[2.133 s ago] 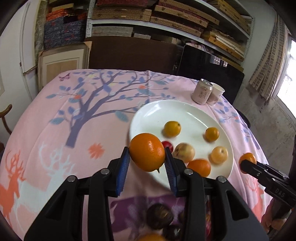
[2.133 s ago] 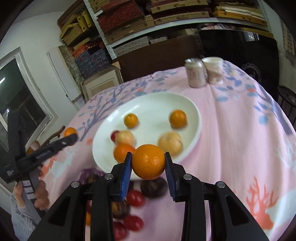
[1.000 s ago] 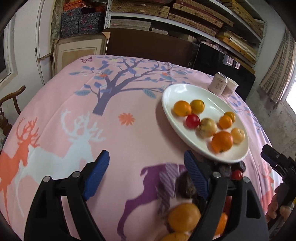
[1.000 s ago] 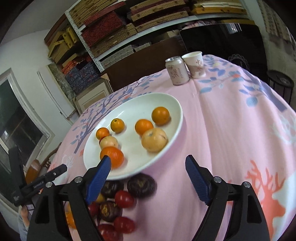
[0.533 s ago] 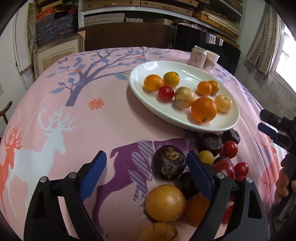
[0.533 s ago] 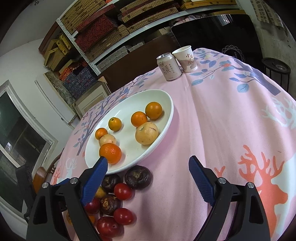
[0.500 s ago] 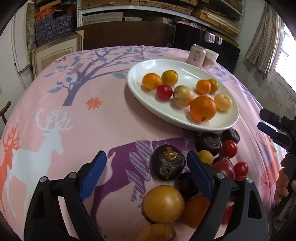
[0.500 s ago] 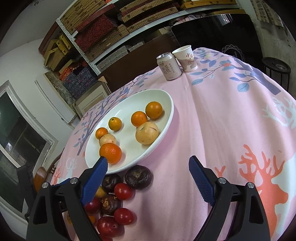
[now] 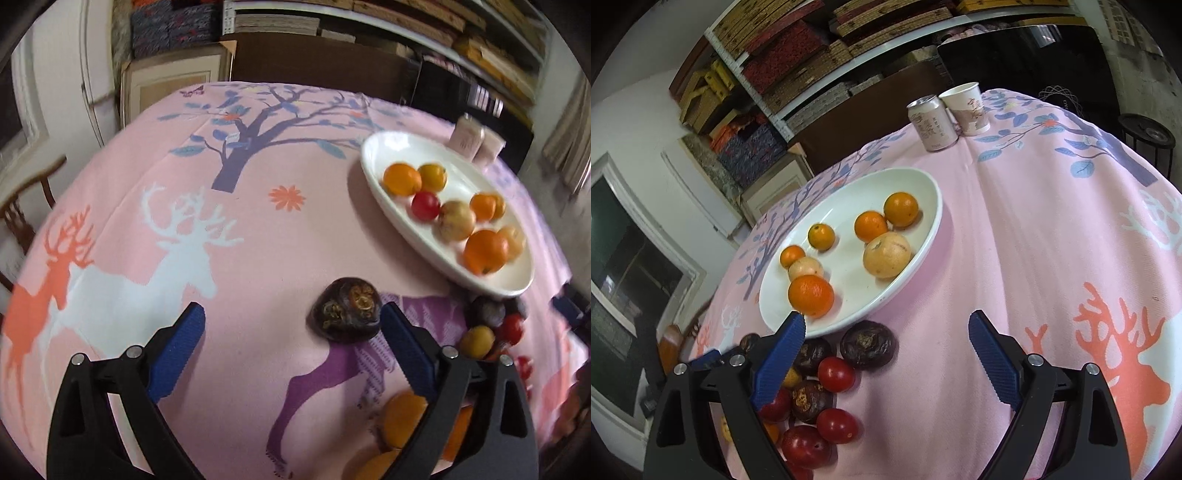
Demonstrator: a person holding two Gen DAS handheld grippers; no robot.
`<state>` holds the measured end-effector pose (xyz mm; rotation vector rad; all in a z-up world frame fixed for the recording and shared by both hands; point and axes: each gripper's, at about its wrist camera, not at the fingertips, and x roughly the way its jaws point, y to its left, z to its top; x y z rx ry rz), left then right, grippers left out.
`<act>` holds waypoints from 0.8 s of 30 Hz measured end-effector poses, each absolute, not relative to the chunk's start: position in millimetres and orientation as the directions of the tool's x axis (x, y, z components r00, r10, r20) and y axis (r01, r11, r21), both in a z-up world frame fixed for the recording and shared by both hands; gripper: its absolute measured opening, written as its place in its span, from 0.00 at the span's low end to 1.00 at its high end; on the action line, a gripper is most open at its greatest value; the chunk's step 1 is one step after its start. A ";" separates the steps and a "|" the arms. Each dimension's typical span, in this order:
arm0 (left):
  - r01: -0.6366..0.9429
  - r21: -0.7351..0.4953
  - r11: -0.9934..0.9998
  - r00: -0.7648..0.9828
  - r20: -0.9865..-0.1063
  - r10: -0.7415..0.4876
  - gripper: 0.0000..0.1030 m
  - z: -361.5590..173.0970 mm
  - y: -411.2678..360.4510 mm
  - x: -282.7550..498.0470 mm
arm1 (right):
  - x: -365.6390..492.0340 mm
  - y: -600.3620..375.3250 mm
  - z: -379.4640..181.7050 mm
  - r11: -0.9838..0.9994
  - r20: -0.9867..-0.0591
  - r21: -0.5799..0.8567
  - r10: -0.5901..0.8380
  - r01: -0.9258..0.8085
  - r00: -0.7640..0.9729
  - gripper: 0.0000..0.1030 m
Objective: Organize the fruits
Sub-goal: 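Grasp a dark purple fruit with the left gripper while the right grasps another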
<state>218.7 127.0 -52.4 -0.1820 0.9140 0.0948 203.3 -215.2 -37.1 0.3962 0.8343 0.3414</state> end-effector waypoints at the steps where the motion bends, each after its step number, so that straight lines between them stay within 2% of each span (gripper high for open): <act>1: -0.155 -0.121 0.980 0.610 -0.793 -0.002 0.91 -52.6 126.3 219.1 | 203.5 -210.7 -38.5 0.876 -0.652 0.458 0.446 -0.150 0.613 0.88; 4: -0.149 -0.075 0.986 0.591 -0.806 0.028 0.91 -58.1 118.9 223.3 | 202.5 -196.0 -41.5 0.901 -0.685 0.391 0.421 -0.187 0.594 0.88; 10: -0.129 -0.081 0.988 0.594 -0.805 0.011 0.91 -60.4 112.1 220.0 | 206.1 -190.5 -47.4 0.927 -0.718 0.332 0.369 -0.176 0.590 0.88; 16: -0.117 -0.073 0.990 0.584 -0.812 0.009 0.91 -63.1 106.6 219.5 | 209.6 -177.5 -49.3 0.968 -0.744 0.186 0.251 -0.170 0.619 0.88; 24: -0.112 -0.058 0.992 0.567 -0.824 0.016 0.91 -68.4 103.5 220.9 | 218.6 -184.2 -54.7 0.976 -0.772 0.165 0.217 -0.141 0.598 0.88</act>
